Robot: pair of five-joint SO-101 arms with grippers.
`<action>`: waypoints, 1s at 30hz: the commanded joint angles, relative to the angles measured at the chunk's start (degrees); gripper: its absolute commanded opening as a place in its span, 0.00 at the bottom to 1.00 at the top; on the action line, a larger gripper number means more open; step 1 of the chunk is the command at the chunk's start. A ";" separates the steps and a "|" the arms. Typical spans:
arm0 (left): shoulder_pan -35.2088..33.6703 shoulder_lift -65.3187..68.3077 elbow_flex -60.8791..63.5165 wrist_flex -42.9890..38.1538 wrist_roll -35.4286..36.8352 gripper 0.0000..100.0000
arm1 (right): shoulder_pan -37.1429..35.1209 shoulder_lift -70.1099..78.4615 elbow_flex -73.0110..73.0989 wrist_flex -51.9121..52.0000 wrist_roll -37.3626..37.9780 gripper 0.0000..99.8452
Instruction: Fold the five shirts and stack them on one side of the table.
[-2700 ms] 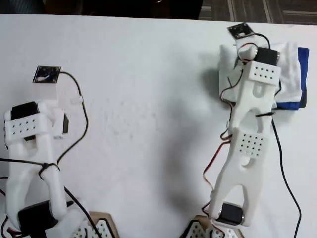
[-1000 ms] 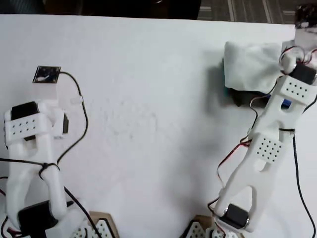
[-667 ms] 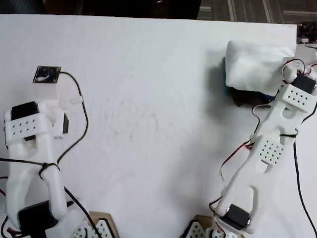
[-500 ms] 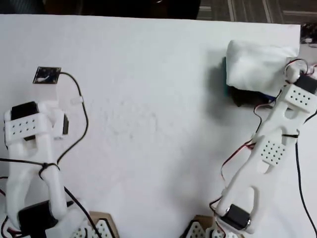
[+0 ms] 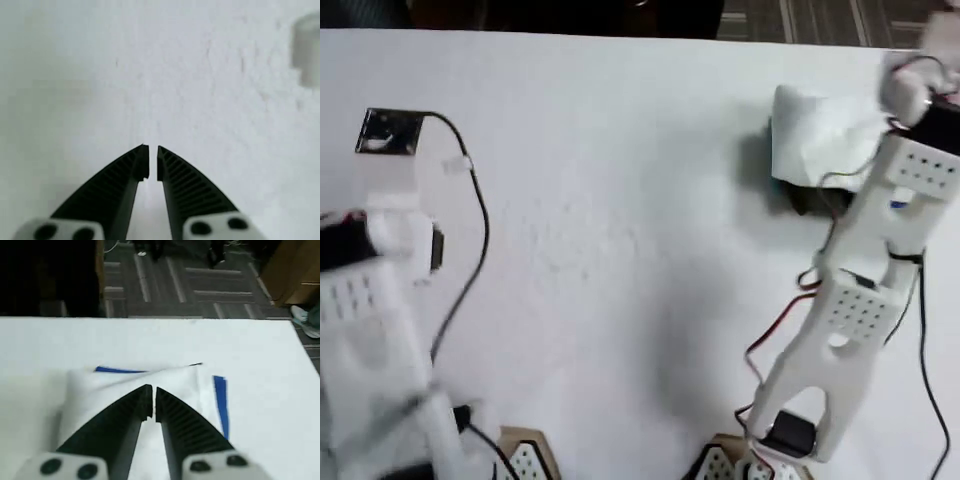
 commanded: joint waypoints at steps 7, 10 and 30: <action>2.81 -28.22 21.58 -4.22 -1.67 0.06 | -10.24 -28.18 19.96 10.33 -0.09 0.02; 2.99 -32.35 28.18 -6.33 -1.76 0.06 | -15.08 -42.68 39.91 10.33 -0.35 0.02; 3.08 -65.76 70.55 -15.12 -1.23 0.06 | -22.73 -113.89 155.69 -26.68 -0.53 0.02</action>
